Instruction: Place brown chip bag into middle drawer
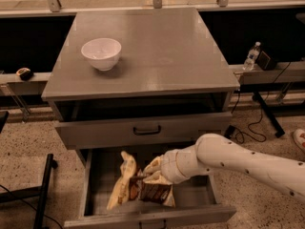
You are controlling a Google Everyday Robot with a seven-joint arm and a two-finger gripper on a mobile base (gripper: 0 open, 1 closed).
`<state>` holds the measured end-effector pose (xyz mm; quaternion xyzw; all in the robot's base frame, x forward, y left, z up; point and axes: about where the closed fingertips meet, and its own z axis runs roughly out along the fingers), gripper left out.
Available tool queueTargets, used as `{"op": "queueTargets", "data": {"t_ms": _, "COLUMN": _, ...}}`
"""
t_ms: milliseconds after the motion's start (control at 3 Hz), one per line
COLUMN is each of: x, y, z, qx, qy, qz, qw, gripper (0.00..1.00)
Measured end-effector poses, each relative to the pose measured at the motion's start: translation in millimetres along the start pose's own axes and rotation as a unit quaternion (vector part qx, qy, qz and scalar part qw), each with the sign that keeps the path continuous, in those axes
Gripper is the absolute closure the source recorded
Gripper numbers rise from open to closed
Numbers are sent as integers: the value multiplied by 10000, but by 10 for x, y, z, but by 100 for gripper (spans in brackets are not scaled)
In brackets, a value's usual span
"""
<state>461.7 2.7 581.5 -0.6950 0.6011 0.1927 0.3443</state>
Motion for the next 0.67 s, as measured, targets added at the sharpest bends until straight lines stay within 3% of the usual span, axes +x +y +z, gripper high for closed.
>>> {"op": "queueTargets", "data": {"t_ms": 333, "x": 0, "y": 0, "z": 0, "qx": 0, "qy": 0, "qz": 0, "qw": 10000, "gripper": 4}}
{"op": "queueTargets", "data": {"t_ms": 667, "x": 0, "y": 0, "z": 0, "qx": 0, "qy": 0, "qz": 0, "qw": 10000, "gripper": 0}}
